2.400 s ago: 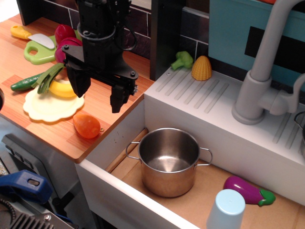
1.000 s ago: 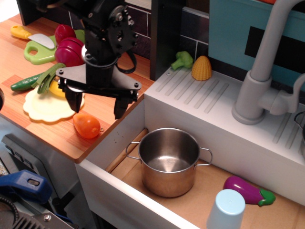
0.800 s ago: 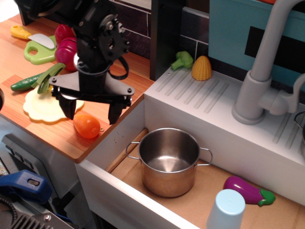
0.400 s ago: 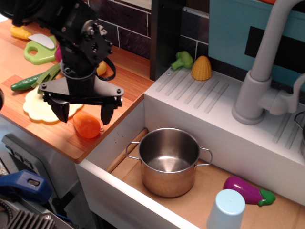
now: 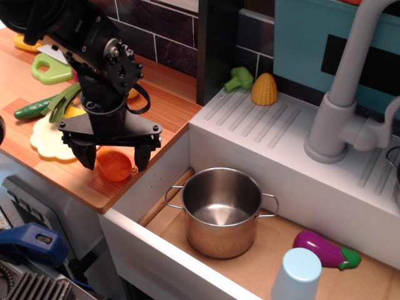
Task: Put carrot in pot or pan
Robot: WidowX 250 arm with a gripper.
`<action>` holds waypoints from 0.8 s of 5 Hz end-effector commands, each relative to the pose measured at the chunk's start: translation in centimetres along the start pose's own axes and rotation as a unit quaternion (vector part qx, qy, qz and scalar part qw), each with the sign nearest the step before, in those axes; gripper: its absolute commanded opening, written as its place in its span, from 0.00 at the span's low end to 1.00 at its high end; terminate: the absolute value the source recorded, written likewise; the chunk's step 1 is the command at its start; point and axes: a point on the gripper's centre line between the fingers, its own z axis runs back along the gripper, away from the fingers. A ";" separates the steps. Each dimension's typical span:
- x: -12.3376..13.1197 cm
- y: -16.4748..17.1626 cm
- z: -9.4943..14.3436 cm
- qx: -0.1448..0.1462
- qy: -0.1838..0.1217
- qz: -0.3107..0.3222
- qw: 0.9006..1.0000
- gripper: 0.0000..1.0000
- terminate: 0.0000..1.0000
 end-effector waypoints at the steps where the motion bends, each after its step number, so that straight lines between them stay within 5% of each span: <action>1: -0.4 -0.1 -0.1 -0.004 -0.007 0.008 1.000 1.00 0.00; 2: -0.5 -0.5 -0.7 -0.007 -0.009 0.009 1.000 0.00 0.00; 4: -0.1 -1.9 0.0 -0.006 -0.010 0.000 1.000 0.00 0.00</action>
